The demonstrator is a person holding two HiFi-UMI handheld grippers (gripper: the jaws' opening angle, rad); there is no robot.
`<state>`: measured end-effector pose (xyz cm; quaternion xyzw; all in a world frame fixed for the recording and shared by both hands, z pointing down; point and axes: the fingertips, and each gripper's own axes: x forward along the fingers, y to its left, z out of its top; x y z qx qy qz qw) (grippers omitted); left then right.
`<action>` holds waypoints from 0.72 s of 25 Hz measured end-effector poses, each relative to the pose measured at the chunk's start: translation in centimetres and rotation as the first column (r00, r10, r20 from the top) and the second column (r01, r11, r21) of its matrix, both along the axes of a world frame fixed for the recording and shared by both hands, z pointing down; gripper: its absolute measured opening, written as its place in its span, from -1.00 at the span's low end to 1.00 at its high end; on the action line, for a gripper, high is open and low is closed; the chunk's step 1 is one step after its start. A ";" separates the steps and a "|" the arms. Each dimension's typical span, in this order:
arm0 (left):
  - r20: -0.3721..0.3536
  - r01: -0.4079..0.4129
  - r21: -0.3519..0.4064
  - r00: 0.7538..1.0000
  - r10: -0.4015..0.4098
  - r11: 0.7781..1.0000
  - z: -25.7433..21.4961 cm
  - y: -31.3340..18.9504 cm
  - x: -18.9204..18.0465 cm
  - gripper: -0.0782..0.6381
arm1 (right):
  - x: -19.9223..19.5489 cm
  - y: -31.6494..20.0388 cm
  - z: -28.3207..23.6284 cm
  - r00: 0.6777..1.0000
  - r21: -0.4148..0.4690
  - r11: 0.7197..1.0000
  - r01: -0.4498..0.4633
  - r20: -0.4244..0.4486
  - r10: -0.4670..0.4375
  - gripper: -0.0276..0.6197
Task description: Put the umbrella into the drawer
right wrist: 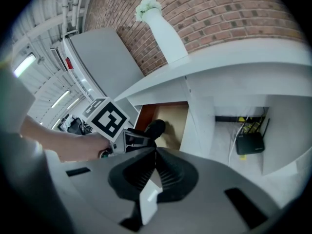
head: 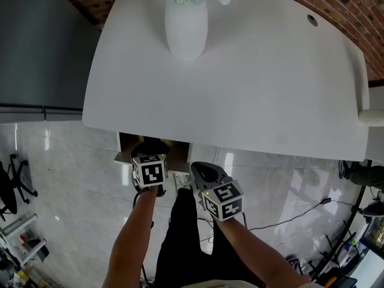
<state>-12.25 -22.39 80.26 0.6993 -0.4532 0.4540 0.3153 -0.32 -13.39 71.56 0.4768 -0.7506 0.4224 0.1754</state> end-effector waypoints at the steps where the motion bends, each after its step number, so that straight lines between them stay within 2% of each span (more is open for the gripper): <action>1: 0.001 0.001 0.006 1.000 -0.001 1.000 -0.1 0.0 0.1 -0.06 | 0.1 0.1 0.0 1.000 0.000 1.000 0.001 -0.001 -0.001 -0.86; 9: -0.006 0.043 0.036 0.999 -0.043 0.998 -1.0 0.4 -0.1 -0.14 | 0.9 0.8 -0.8 1.000 0.015 1.000 0.012 -0.013 -0.012 -0.86; 18: -0.012 0.095 0.086 0.995 -0.095 0.992 -2.8 1.2 -0.5 -0.38 | 1.4 2.4 -2.4 0.999 0.035 0.998 0.044 -0.020 -0.043 -0.86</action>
